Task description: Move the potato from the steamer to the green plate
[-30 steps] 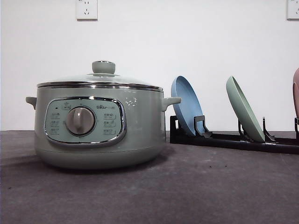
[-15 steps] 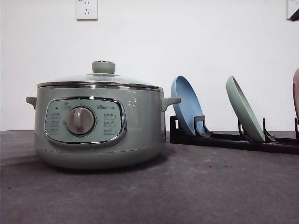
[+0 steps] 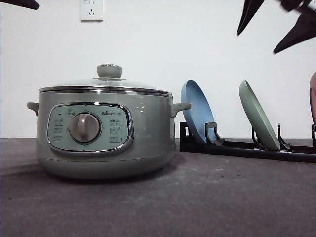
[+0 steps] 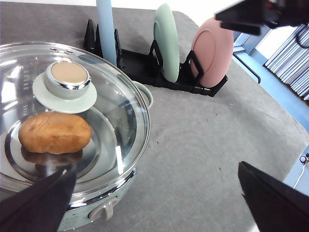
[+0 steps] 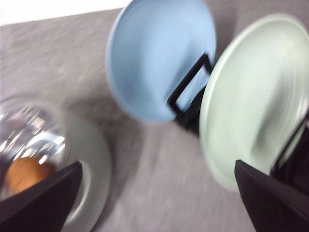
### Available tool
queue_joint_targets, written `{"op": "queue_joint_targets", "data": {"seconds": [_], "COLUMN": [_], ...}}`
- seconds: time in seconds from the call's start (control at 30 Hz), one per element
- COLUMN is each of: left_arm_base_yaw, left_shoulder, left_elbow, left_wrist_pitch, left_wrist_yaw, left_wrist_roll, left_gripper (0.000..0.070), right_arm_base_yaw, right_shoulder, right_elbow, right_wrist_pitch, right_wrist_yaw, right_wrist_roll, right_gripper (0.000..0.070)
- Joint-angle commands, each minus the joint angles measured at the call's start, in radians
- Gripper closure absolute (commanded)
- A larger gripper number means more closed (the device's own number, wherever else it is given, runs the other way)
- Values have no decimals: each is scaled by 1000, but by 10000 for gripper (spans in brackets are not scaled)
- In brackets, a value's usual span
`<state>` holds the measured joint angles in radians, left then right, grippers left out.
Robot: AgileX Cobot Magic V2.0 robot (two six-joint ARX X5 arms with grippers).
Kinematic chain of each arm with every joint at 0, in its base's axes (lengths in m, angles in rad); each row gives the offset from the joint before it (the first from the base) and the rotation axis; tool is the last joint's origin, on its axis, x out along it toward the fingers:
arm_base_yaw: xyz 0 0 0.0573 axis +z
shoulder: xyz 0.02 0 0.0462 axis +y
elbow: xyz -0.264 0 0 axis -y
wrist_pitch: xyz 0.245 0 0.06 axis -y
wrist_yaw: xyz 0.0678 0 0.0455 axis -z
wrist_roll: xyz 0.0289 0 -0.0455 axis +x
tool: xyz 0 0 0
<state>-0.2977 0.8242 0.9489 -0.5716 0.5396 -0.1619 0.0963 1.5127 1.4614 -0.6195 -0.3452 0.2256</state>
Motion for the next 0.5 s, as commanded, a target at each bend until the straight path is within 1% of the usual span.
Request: {"op": "queue_joint_targets", "data": {"seconds": [0.0,0.17,0.27,0.33,0.43,0.47], "left_arm_base_yaw": [-4,-4,-4,-4,-4,-4], "left_shoulder": [6,6,6,6,6,6], "left_elbow": [23,23,23,23,23,23], "left_wrist_pitch": [10,-1,-15,-22,-35,-38], "left_wrist_yaw": [7,7,7,7,7,7], "left_wrist_roll": [19,19,20,20,20,20], "left_gripper": [0,0,0,0,0,0], "right_arm_base_yaw": [2,2,2,2,2,2], "right_shoulder": [68,189,238,261,283,289], "right_elbow": [42,79,85,85,85,85], "right_wrist_pitch": [21,112,166,194,226,234], "right_wrist_yaw": [9,23,60,85,88,90], "right_wrist_roll": [19,58,67,78,82,82], "right_gripper": [59,61,91,95,101,120]}}
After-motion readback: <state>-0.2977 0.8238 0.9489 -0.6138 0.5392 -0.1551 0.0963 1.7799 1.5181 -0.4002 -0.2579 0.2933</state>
